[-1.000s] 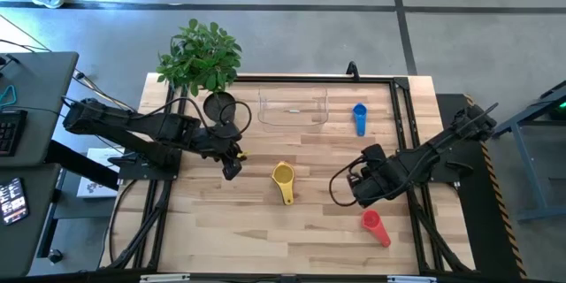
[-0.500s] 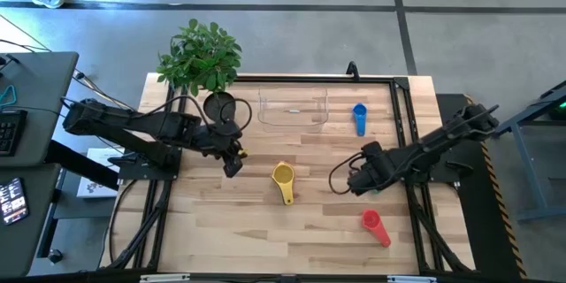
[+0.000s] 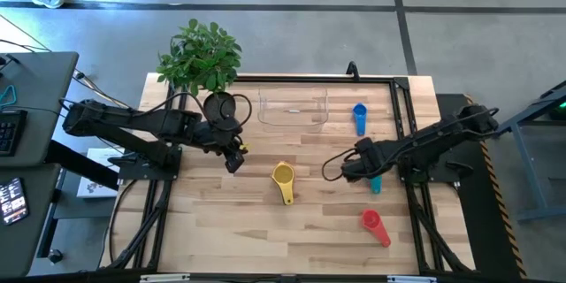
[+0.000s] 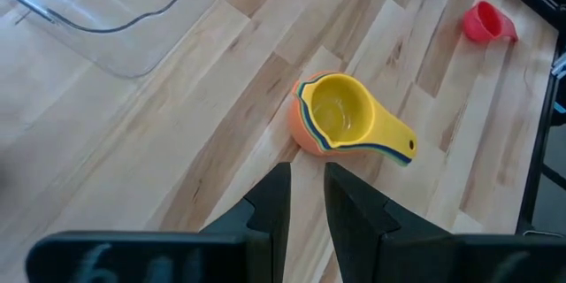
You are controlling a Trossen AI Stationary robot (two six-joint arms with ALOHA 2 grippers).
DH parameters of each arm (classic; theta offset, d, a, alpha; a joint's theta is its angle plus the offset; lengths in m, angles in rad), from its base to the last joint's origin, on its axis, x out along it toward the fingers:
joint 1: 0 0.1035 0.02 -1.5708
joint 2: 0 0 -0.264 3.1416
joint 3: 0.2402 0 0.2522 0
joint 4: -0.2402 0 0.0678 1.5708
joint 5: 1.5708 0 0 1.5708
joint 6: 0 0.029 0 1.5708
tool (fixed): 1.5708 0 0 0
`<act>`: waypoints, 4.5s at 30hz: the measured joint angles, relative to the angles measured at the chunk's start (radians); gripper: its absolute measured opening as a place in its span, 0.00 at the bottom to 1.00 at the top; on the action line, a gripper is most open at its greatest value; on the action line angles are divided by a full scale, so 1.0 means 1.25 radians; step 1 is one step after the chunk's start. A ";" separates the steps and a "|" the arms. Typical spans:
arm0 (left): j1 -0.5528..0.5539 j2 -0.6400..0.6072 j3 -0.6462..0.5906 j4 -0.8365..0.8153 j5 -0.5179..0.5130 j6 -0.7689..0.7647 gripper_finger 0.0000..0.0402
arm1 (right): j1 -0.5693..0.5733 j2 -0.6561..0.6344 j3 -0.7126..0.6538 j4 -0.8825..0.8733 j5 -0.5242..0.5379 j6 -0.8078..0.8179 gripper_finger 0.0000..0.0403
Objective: Nest measuring cups in basket
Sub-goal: Stack the bottom blue measuring cup on top of the yellow measuring cup
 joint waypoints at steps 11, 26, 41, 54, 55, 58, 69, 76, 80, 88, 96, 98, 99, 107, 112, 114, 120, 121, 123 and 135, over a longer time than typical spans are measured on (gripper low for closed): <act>0.000 0.000 0.000 0.000 -0.002 0.000 0.16 | -0.047 0.000 -0.066 0.093 -0.064 -0.057 0.33; 0.000 0.000 0.000 0.000 -0.002 0.000 0.16 | -0.050 0.000 -0.077 0.101 -0.076 -0.057 0.02; 0.000 0.000 0.000 0.000 -0.002 0.000 0.16 | -0.036 0.001 0.067 0.036 -0.023 -0.049 0.00; 0.000 0.000 -0.001 -0.002 -0.002 0.000 0.16 | -0.020 0.001 0.330 0.037 0.177 -0.064 0.00; 0.000 0.000 -0.001 -0.002 -0.002 0.000 0.16 | -0.020 0.001 0.345 0.041 0.190 -0.072 0.00; 0.000 0.000 -0.001 -0.003 -0.002 0.013 0.16 | -0.020 0.001 0.383 0.078 0.232 -0.104 0.00; 0.000 0.000 -0.001 -0.043 -0.002 0.027 0.16 | -0.020 0.093 0.561 0.148 0.291 -0.246 0.00; 0.000 0.000 -0.001 -0.078 -0.002 0.027 0.16 | -0.027 0.218 0.709 0.103 0.238 -0.298 0.00; 0.000 0.000 -0.001 -0.092 -0.002 0.027 0.16 | -0.033 0.291 0.771 0.046 0.197 -0.288 0.00; 0.000 0.001 -0.001 -0.145 -0.002 0.027 0.16 | -0.032 0.414 0.855 0.055 0.110 -0.297 0.00; -0.001 0.001 -0.001 -0.184 -0.002 0.021 0.16 | -0.032 0.475 0.864 0.081 0.074 -0.276 0.00; -0.001 0.001 -0.001 -0.188 -0.002 0.021 0.16 | -0.032 0.487 0.864 0.085 0.071 -0.266 0.00; -0.001 0.001 -0.001 -0.190 -0.002 0.021 0.16 | -0.032 0.493 0.864 0.090 0.068 -0.267 0.00; -0.001 0.001 -0.001 -0.204 -0.002 0.021 0.16 | -0.032 0.539 0.864 0.100 0.038 -0.266 0.00; -0.001 0.000 -0.001 -0.204 -0.002 0.021 0.16 | -0.032 0.554 0.864 0.102 0.032 -0.267 0.00; -0.001 0.000 -0.001 -0.204 -0.002 0.021 0.16 | -0.032 0.562 0.864 0.103 0.030 -0.270 0.00; -0.001 0.000 -0.001 -0.204 -0.002 0.021 0.16 | -0.032 0.581 0.861 0.112 0.005 -0.276 0.00; -0.001 0.000 -0.001 -0.204 -0.002 0.021 0.16 | -0.032 0.584 0.861 0.120 0.003 -0.283 0.00; -0.001 0.000 -0.001 -0.205 -0.002 0.021 0.16 | -0.032 0.587 0.861 0.123 -0.001 -0.287 0.00; -0.001 0.000 -0.001 -0.210 -0.002 0.021 0.16 | -0.032 0.591 0.861 0.133 0.008 -0.288 0.11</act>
